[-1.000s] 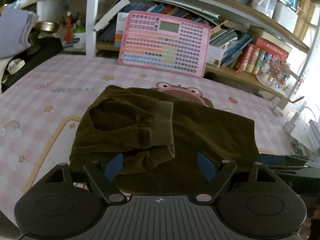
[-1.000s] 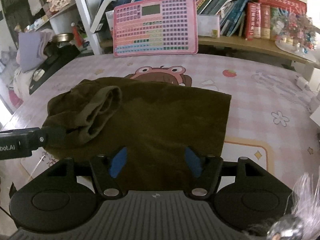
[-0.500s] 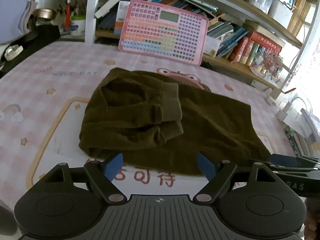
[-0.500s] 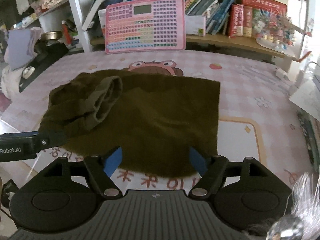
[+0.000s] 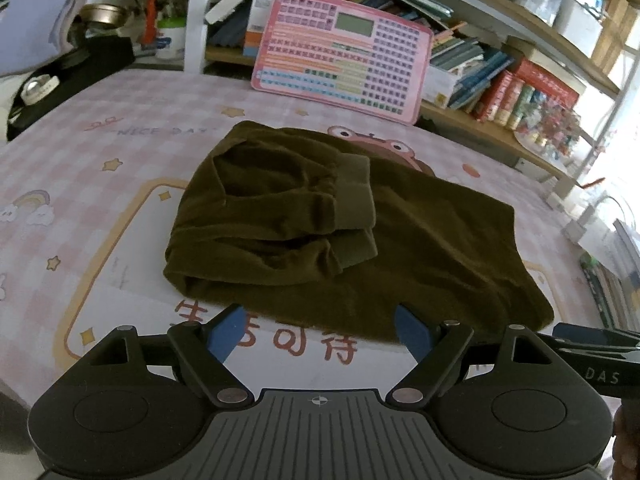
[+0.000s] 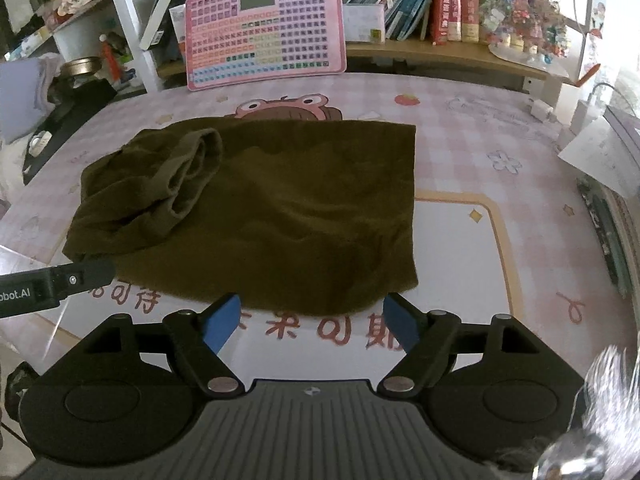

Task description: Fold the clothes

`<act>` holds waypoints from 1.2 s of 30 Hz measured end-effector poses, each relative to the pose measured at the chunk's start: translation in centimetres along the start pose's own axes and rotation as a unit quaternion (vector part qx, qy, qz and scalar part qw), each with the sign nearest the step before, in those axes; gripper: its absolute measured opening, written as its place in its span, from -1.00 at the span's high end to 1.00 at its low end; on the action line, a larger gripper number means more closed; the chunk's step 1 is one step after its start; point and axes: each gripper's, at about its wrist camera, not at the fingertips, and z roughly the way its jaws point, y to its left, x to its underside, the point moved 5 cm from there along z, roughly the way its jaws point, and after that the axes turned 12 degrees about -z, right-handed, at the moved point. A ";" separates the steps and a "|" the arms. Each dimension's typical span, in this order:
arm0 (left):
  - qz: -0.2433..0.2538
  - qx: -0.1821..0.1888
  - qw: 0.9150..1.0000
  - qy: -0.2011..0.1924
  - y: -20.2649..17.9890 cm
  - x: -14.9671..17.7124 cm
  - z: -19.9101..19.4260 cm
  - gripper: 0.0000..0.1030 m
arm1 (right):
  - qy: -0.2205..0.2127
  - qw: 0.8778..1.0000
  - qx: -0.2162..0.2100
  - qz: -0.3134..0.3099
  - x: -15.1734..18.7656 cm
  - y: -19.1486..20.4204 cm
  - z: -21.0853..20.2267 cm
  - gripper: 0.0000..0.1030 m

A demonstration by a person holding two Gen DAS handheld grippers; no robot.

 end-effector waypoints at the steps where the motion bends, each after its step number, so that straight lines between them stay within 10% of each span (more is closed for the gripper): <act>1: -0.004 -0.005 1.000 -0.002 -0.3 0.0 0.2 -0.64 | -0.001 1.000 -0.004 -0.004 -0.2 -0.3 0.2 -0.50; 17: -0.040 -0.085 0.995 -0.023 -8.1 2.7 1.2 -0.64 | 0.046 0.986 -0.146 0.059 -2.7 -11.2 4.1 -0.41; 23: -0.035 -0.104 0.994 -0.030 -9.6 3.8 0.4 -0.64 | 0.102 0.956 -0.215 0.170 -2.8 -13.2 6.6 0.01; 32: -0.045 -0.127 0.990 -0.029 -10.1 5.2 -0.3 -0.63 | 0.126 0.938 -0.261 0.191 -3.8 -12.9 8.3 0.24; 36: -0.034 -0.116 0.992 -0.033 -10.9 5.3 -0.5 -0.63 | 0.141 0.930 -0.269 0.206 -3.9 -13.1 9.2 0.66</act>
